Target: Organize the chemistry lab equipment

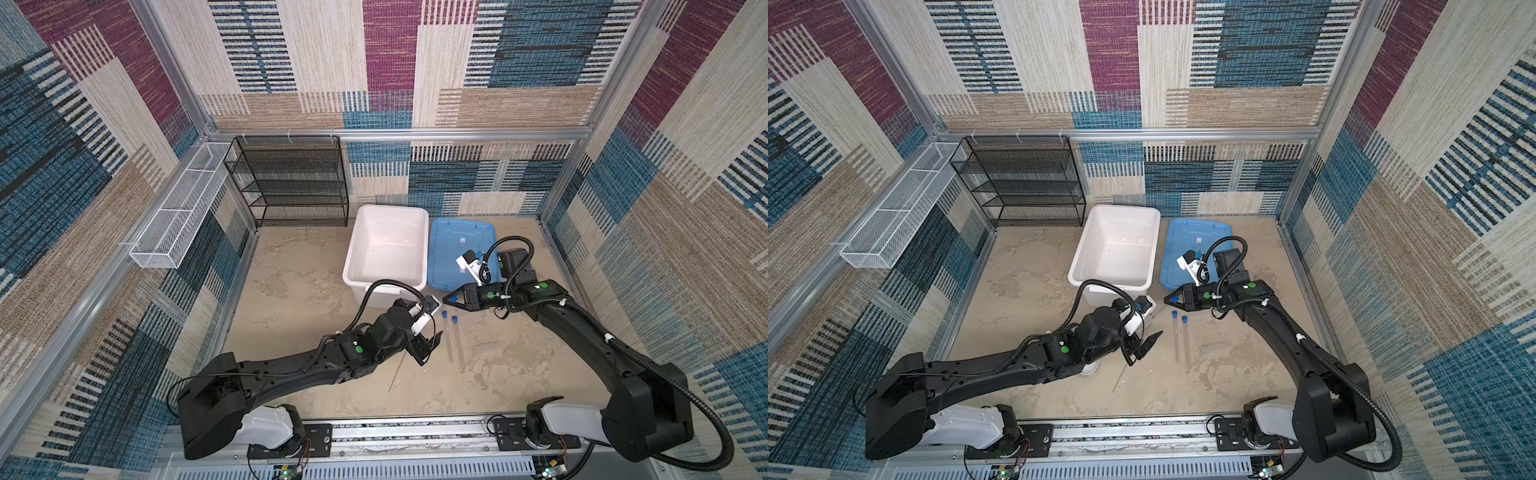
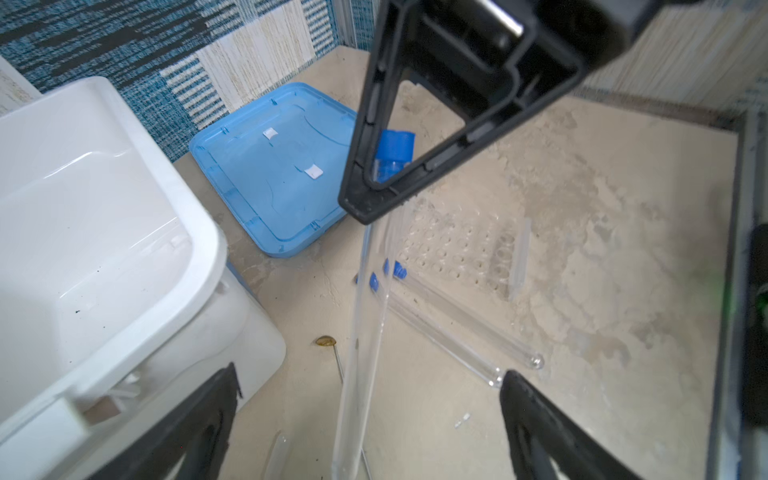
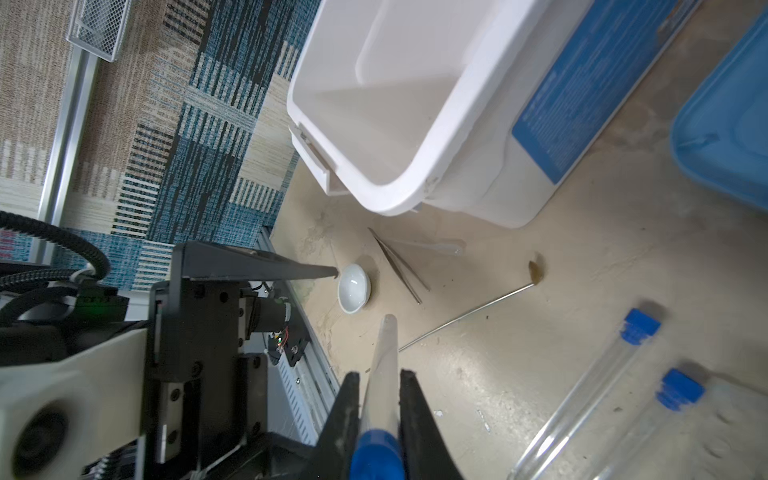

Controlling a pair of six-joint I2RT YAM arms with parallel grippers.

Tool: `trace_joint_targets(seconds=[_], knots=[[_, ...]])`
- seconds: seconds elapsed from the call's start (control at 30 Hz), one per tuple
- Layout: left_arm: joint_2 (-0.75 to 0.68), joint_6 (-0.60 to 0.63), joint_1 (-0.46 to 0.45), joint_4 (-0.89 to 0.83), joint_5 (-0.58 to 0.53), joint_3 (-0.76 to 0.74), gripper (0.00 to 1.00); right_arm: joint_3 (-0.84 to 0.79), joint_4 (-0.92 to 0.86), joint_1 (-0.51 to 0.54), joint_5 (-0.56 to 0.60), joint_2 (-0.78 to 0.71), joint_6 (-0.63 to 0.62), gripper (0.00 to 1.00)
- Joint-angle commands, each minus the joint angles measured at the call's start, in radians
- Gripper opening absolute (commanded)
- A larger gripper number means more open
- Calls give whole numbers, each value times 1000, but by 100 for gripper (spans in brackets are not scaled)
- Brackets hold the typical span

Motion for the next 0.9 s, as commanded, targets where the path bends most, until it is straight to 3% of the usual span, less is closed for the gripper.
trace_joint_targets(seconds=[0.0, 0.17, 0.27, 0.43, 0.6, 0.87], knots=[[-44, -203, 0, 23, 9, 5, 99, 31, -23, 1, 147, -11, -6, 17], [-85, -400, 0, 48, 5, 5, 99, 61, -62, 1, 313, -35, -5, 17], [-81, -526, 0, -31, -29, 43, 99, 86, -94, 1, 385, -54, -12, 17], [-74, -648, 0, -54, 20, 73, 99, 132, -148, 1, 546, -99, -19, 17], [-37, -702, 0, -36, 94, 126, 99, 166, -192, 0, 726, -120, -13, 17], [64, -710, -1, -31, 156, 202, 99, 157, -230, 1, 837, -97, -13, 17]])
